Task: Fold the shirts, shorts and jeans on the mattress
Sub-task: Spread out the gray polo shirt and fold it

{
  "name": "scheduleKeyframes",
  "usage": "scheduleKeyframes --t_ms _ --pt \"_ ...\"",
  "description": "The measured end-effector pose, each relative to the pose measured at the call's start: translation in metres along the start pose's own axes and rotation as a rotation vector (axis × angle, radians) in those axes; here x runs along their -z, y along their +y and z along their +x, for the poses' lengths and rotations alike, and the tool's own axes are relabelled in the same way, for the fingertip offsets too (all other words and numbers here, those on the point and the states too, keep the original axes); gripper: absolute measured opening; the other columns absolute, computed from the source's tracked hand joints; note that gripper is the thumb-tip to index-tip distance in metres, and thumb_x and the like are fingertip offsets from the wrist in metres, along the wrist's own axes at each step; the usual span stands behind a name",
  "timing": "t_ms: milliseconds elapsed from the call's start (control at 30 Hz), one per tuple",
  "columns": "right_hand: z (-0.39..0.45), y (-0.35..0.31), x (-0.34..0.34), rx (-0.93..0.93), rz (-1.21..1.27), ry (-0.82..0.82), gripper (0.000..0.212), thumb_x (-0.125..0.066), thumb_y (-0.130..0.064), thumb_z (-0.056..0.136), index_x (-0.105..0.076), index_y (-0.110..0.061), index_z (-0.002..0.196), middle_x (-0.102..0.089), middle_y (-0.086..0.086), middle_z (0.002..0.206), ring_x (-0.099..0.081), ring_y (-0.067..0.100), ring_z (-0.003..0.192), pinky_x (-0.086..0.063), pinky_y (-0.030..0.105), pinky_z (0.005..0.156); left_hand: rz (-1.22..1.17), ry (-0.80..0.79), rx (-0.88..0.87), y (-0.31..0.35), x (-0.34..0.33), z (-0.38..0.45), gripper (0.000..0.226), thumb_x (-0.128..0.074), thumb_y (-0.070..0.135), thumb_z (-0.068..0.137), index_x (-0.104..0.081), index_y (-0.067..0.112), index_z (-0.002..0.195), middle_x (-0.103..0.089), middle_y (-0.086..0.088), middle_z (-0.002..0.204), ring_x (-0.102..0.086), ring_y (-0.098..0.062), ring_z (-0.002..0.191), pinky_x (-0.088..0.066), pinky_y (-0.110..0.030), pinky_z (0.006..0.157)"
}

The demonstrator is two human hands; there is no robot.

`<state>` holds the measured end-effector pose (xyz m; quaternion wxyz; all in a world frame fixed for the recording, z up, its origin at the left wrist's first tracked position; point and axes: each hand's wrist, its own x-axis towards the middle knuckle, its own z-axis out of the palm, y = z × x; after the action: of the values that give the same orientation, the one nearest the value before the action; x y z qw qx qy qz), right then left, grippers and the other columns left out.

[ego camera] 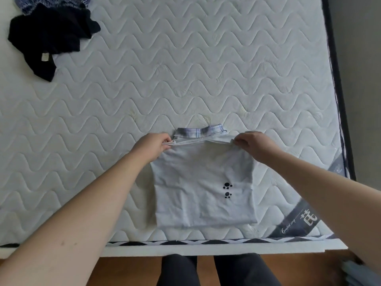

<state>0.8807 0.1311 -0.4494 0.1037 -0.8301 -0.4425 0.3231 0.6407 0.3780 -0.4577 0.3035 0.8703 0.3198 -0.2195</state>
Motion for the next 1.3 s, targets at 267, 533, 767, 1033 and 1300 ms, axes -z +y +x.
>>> scheduleKeyframes --t_ms 267,533,767,1033,1300 --pt "0.056 0.03 -0.038 0.005 -0.052 0.0 0.03 -0.051 -0.031 0.101 -0.07 -0.012 0.115 -0.069 0.01 0.112 -0.06 0.03 0.107 -0.044 0.033 0.086 0.012 0.059 0.062 -0.03 -0.041 0.062 0.018 -0.062 0.024 0.094 -0.067 0.017 0.11 -0.069 -0.012 0.107 -0.063 -0.031 0.099 -0.045 -0.033 0.078" --pt "0.071 0.055 -0.05 0.017 -0.092 0.108 0.02 -0.055 -0.015 0.098 -0.071 -0.009 0.11 -0.07 0.012 0.105 -0.06 0.033 0.102 -0.046 0.038 0.083 -0.046 0.144 0.027 -0.036 -0.047 0.088 0.015 -0.062 0.022 0.093 -0.068 0.019 0.107 -0.071 -0.007 0.106 -0.064 -0.028 0.099 -0.046 -0.033 0.079" --pt "0.08 0.062 -0.053 0.071 -0.146 0.222 0.022 -0.053 -0.021 0.1 -0.071 -0.013 0.108 -0.072 0.007 0.105 -0.06 0.033 0.099 -0.04 0.041 0.088 -0.022 0.136 0.034 -0.039 -0.044 0.105 0.014 -0.062 0.024 0.094 -0.068 0.019 0.105 -0.071 -0.008 0.104 -0.063 -0.029 0.098 -0.046 -0.033 0.078" --pt "0.104 0.067 -0.058 -0.101 -0.112 0.029 0.028 -0.05 -0.037 0.101 -0.064 -0.021 0.119 -0.066 0.003 0.117 -0.058 0.028 0.107 -0.041 0.035 0.085 0.093 -0.128 0.089 -0.037 -0.032 0.132 0.029 -0.068 0.043 0.089 -0.067 0.018 0.102 -0.068 -0.004 0.103 -0.06 -0.023 0.096 -0.044 -0.03 0.079" --pt "0.126 0.06 -0.047 -0.121 -0.168 -0.286 0.055 -0.079 -0.053 0.073 -0.062 -0.014 0.108 -0.06 0.002 0.091 -0.052 0.022 0.083 -0.036 0.032 0.068 0.186 -0.357 0.094 -0.019 -0.021 0.149 0.051 -0.089 0.041 0.066 -0.067 0.018 0.106 -0.069 -0.003 0.105 -0.063 -0.023 0.098 -0.046 -0.028 0.082"
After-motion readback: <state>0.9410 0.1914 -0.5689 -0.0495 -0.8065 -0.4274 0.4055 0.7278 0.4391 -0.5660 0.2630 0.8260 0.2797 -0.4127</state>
